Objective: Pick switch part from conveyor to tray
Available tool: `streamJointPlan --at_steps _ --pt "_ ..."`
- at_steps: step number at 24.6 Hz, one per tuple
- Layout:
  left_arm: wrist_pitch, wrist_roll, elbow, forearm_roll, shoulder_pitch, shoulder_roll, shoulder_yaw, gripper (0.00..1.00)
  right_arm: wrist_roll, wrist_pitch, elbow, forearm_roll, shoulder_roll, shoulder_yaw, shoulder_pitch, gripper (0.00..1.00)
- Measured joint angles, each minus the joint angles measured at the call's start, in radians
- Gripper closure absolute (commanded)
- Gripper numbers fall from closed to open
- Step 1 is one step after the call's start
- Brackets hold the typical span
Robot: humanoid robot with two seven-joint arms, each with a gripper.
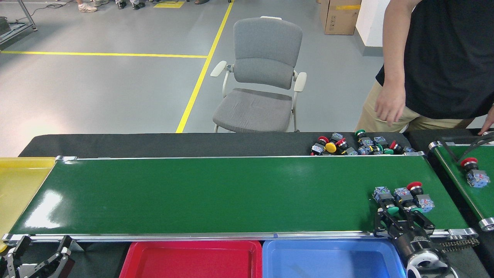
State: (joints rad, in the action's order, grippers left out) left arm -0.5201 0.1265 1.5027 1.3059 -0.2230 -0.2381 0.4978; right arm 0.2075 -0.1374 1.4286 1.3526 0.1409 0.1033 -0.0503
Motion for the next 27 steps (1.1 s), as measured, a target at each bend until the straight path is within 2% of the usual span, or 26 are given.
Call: streamJointPlan --at_steps 7,15,17,20,21,22,23,24,25,27 --pt "0.0 -0.001 -0.002 0.0 -0.001 0.0 0.001 0.0 -0.013 -0.111 0.07 0.0 -0.011 -0.033 0.015 0.91" --pt "0.003 -0.001 -0.009 0.0 -0.013 -0.007 0.002 0.0 -0.075 -0.346 0.187 0.0 -0.031 -0.055 0.069 0.89" --pt "0.001 -0.001 -0.009 0.0 -0.024 -0.012 0.0 0.0 -0.075 -0.402 0.208 0.0 -0.056 -0.089 0.074 0.88" --pt "-0.003 -0.002 -0.009 0.001 -0.037 -0.024 -0.008 0.0 -0.076 -0.478 0.219 0.016 -0.07 -0.226 0.073 0.87" --pt "-0.003 -0.002 -0.009 0.001 -0.037 -0.025 -0.017 0.0 -0.076 -0.492 0.219 0.032 -0.07 -0.295 0.071 0.83" --pt "-0.004 -0.002 -0.009 0.001 -0.036 -0.025 -0.029 0.0 -0.076 -0.503 0.219 0.05 -0.07 -0.36 0.069 0.75" --pt "-0.005 -0.002 -0.009 0.001 -0.033 -0.025 -0.04 0.0 -0.076 -0.511 0.217 0.072 -0.07 -0.425 0.066 0.5" --pt "-0.005 -0.002 -0.009 0.001 -0.029 -0.025 -0.049 0.0 -0.076 -0.512 0.209 0.09 -0.073 -0.475 0.059 0.2" --pt "-0.005 -0.002 -0.009 0.001 -0.025 -0.025 -0.055 0.0 -0.076 -0.512 0.193 0.104 -0.09 -0.512 0.05 0.0" --pt "-0.008 -0.002 -0.008 0.002 -0.019 -0.029 -0.065 0.0 -0.077 -0.514 0.149 0.116 -0.145 -0.549 0.032 0.0"
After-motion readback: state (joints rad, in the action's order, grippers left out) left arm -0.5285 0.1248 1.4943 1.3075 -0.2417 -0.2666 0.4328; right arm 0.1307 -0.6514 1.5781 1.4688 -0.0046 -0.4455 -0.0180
